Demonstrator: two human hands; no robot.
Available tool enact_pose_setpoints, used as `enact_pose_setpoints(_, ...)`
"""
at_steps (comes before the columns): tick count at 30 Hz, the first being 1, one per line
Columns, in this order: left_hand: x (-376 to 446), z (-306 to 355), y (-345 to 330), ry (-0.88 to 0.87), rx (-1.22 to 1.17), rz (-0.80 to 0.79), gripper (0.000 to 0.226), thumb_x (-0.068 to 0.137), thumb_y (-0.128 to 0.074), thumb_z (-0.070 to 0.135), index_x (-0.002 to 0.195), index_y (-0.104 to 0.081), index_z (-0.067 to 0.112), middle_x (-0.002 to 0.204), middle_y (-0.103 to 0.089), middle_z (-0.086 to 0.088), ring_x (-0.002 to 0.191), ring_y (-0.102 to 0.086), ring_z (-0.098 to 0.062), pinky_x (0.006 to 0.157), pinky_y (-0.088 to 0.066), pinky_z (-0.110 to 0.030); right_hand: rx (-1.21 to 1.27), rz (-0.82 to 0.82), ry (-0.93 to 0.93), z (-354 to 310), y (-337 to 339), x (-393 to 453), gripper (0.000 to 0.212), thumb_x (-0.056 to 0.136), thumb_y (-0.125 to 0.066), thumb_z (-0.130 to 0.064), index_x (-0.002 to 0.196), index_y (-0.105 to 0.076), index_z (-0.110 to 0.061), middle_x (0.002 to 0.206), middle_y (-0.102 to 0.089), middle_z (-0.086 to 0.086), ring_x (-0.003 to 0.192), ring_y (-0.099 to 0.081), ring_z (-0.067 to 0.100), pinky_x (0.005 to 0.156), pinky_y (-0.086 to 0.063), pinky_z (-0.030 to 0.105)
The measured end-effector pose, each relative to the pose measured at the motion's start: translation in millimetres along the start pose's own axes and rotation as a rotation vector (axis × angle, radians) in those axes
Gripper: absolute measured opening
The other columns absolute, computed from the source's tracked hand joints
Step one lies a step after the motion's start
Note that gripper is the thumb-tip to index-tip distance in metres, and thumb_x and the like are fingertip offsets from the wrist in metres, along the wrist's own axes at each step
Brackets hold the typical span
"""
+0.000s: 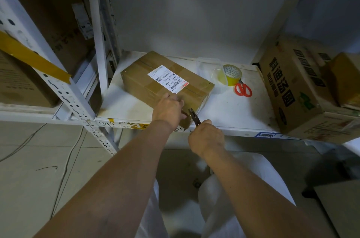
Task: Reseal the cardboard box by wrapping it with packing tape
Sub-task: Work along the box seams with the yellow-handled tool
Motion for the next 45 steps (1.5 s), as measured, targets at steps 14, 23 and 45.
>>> enact_pose_setpoints(14, 3, -1, -2, 0.003, 0.024, -0.019, 0.048, 0.088, -0.058, 0.048, 0.126, -0.056, 0.019, 0.128, -0.052, -0.002, 0.117, -0.039, -0.024, 0.097, -0.042, -0.034, -0.036, 0.103, 0.044, 9, 16, 5, 0.024, 0.092, -0.049, -0.032, 0.107, -0.043, -0.014, 0.103, -0.062, 0.009, 0.093, -0.064, 0.025, 0.074, -0.051, 0.033)
enact_pose_setpoints(23, 5, -1, -2, -0.003, 0.036, -0.015, 0.045, 0.087, -0.059, 0.048, 0.122, -0.06, 0.019, 0.127, -0.052, -0.003, 0.116, -0.04, -0.023, 0.098, -0.041, -0.034, 0.093, -0.175, -0.011, 12, 16, 1, 0.044, 0.087, -0.046, -0.048, 0.119, -0.04, -0.018, 0.116, -0.053, 0.008, 0.107, -0.056, 0.029, 0.09, -0.049, 0.044)
enact_pose_setpoints(45, 3, 2, 4, 0.016, 0.011, 0.033, 0.052, 0.085, -0.057, 0.056, 0.121, -0.063, 0.02, 0.126, -0.053, -0.002, 0.118, -0.038, -0.022, 0.098, -0.039, -0.03, 0.019, 0.026, 0.092, 4, 12, 2, 0.03, 0.092, -0.046, -0.041, 0.106, -0.052, -0.015, 0.101, -0.066, 0.004, 0.09, -0.063, 0.024, 0.071, -0.046, 0.032)
Point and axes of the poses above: each hand's wrist, its own x-axis towards the middle knuckle, its own y-axis out of the back of the hand, z = x × y, the point moved 1 cm from there along x, towards the middle knuckle
